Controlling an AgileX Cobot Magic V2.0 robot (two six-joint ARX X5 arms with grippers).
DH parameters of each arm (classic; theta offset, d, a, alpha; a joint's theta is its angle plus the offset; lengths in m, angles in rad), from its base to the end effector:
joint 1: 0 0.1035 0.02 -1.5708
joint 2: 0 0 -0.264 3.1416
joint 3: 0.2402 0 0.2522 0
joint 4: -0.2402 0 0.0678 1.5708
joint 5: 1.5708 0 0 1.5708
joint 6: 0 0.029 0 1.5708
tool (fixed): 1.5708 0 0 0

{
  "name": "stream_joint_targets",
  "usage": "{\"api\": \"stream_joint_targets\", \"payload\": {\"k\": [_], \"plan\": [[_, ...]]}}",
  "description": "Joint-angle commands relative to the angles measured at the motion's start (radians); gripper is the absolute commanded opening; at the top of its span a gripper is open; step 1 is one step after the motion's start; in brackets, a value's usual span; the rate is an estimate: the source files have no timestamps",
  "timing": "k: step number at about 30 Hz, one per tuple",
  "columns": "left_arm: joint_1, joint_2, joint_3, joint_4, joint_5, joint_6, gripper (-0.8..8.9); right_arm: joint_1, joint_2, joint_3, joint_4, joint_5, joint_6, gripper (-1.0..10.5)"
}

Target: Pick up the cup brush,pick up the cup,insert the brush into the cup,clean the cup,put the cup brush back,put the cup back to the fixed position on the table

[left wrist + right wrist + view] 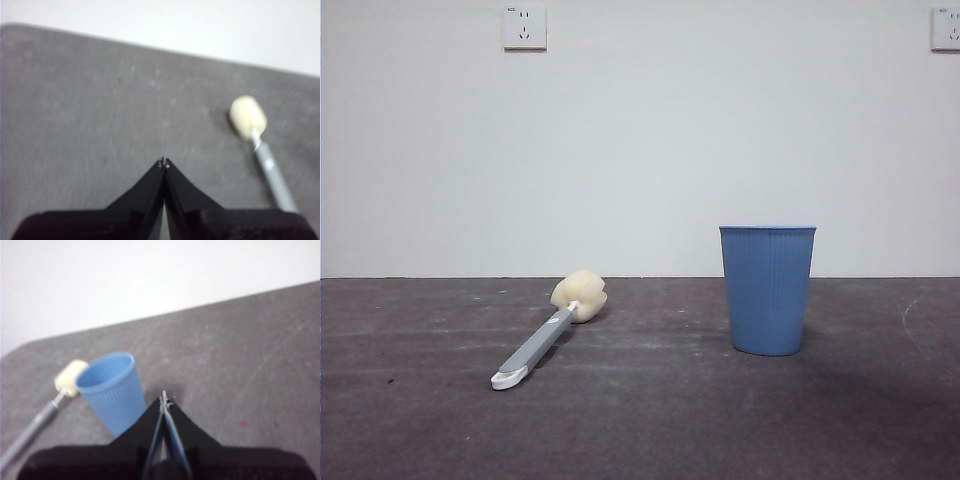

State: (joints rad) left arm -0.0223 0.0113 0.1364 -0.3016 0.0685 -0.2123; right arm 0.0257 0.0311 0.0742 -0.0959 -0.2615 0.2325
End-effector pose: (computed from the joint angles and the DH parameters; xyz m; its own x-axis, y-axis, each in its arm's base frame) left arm 0.0867 -0.0039 0.1796 0.9804 -0.0903 -0.1752 0.0506 0.9744 -0.2192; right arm 0.0937 0.0099 0.1771 0.9577 0.2832 -0.0510 -0.2631 0.9336 0.2434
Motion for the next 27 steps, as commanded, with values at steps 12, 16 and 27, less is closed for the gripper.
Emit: {"api": "stream_joint_targets", "payload": {"k": [12,16,27], "plan": [[0.002,0.261,0.446,-0.285,0.236,-0.04,-0.06,0.003,0.424,0.47,-0.261,-0.237,-0.074,-0.1],[0.002,0.357,0.574,-0.414,0.304,0.015,-0.06,0.003,0.546,0.664,-0.475,-0.265,-0.177,-0.1],[0.002,0.543,0.836,-0.727,0.306,0.183,-0.07,0.01,0.698,0.95,-0.838,-0.263,-0.309,-0.1]]}}
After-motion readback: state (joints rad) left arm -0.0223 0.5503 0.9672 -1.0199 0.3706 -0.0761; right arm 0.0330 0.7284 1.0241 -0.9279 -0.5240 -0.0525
